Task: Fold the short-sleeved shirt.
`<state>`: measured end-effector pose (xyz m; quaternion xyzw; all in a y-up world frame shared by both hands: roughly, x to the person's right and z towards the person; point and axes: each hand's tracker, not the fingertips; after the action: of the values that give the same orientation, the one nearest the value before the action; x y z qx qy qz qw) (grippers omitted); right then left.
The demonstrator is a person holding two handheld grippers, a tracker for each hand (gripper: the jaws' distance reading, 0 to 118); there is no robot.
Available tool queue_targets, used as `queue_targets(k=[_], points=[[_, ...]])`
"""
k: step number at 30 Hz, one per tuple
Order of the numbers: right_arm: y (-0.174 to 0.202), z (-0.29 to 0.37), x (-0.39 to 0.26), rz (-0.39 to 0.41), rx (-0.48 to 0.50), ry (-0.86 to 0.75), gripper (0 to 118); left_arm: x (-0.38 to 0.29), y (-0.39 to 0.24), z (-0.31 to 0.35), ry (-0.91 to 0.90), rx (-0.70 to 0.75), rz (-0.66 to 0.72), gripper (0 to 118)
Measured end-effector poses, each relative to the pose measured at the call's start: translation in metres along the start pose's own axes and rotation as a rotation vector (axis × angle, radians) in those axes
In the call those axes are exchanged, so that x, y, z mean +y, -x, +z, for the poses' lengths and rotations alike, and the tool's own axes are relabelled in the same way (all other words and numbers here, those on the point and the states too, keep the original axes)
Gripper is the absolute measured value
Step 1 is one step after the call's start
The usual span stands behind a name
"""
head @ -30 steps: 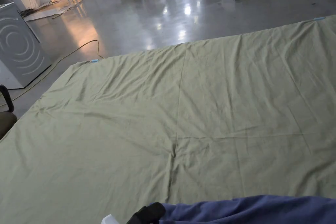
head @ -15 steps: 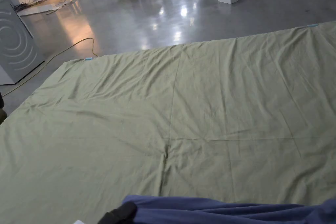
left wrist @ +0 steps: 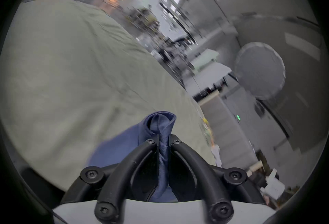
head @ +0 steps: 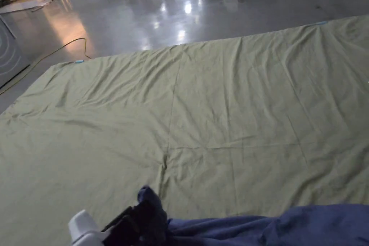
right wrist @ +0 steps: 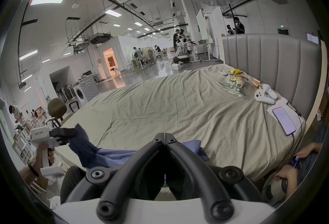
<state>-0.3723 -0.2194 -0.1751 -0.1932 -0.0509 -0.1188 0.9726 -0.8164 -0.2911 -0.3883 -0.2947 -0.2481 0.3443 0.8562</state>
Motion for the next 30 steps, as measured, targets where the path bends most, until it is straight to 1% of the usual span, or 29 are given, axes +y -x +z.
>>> queue_targets(k=[2,4,5,7,8,9,10,11,12,14,15,17,18,19,20,21,23,24,25,26,27,29,30], points=[[0.002,0.003,0.003,0.015,-0.007,-0.003,0,-0.032,-0.03,-0.039,0.108,-0.04,-0.042,10],[0.002,0.008,0.004,0.025,-0.017,-0.006,0,-0.066,-0.052,-0.078,0.201,-0.018,-0.123,10],[0.001,0.011,0.003,0.027,-0.023,-0.005,0,-0.083,-0.06,-0.098,0.274,0.024,-0.154,10],[-0.001,0.018,0.002,0.037,-0.039,-0.002,0,-0.11,-0.068,-0.125,0.341,0.094,-0.226,12],[-0.003,0.021,0.0,0.041,-0.047,-0.002,0,-0.12,-0.071,-0.135,0.371,0.101,-0.284,22],[-0.005,0.023,-0.002,0.041,-0.054,0.004,0,-0.125,-0.071,-0.141,0.408,0.09,-0.289,46],[-0.01,0.024,-0.005,0.036,-0.063,0.013,0,-0.125,-0.072,-0.141,0.427,0.067,-0.272,63],[-0.015,0.025,-0.007,0.03,-0.068,0.02,0,-0.118,-0.074,-0.131,0.4,0.033,-0.253,72],[-0.018,0.026,-0.009,0.02,-0.072,0.026,0,-0.109,-0.079,-0.119,0.355,-0.003,-0.241,76],[-0.027,0.026,-0.013,-0.017,-0.072,0.032,0,-0.085,-0.086,-0.093,0.241,-0.036,-0.245,77],[-0.029,0.025,-0.014,-0.035,-0.069,0.032,0,-0.071,-0.087,-0.075,0.168,-0.02,-0.243,77],[-0.034,0.024,-0.016,-0.063,-0.06,0.032,0,-0.043,-0.077,-0.042,0.021,-0.002,-0.193,76],[-0.035,0.022,-0.017,-0.072,-0.06,0.032,0,-0.034,-0.069,-0.032,-0.02,0.018,-0.127,73],[-0.036,0.021,-0.017,-0.079,-0.059,0.034,0,-0.028,-0.061,-0.028,-0.042,0.042,-0.081,62],[-0.036,0.02,-0.018,-0.087,-0.055,0.037,0,-0.025,-0.048,-0.028,-0.035,0.052,-0.011,39],[-0.036,0.019,-0.019,-0.095,-0.048,0.039,0,-0.026,-0.038,-0.031,-0.017,0.037,0.014,6],[-0.035,0.018,-0.02,-0.106,-0.038,0.044,0,-0.044,-0.03,-0.048,0.042,0.063,0.037,6],[-0.034,0.018,-0.02,-0.107,-0.036,0.048,0,-0.055,-0.025,-0.057,0.099,0.068,0.036,6],[-0.032,0.019,-0.02,-0.105,-0.036,0.047,0,-0.065,-0.022,-0.069,0.179,0.006,0.051,6],[-0.03,0.021,-0.02,-0.099,-0.037,0.048,0,-0.078,-0.022,-0.081,0.229,-0.016,0.054,6],[-0.03,0.021,-0.02,-0.095,-0.037,0.05,0,-0.092,-0.024,-0.092,0.259,0.004,0.025,6],[-0.03,0.022,-0.02,-0.089,-0.038,0.058,0,-0.119,-0.022,-0.123,0.373,0.084,-0.078,6],[-0.029,0.023,-0.019,-0.086,-0.04,0.062,0,-0.132,-0.017,-0.138,0.436,0.185,-0.082,5]])
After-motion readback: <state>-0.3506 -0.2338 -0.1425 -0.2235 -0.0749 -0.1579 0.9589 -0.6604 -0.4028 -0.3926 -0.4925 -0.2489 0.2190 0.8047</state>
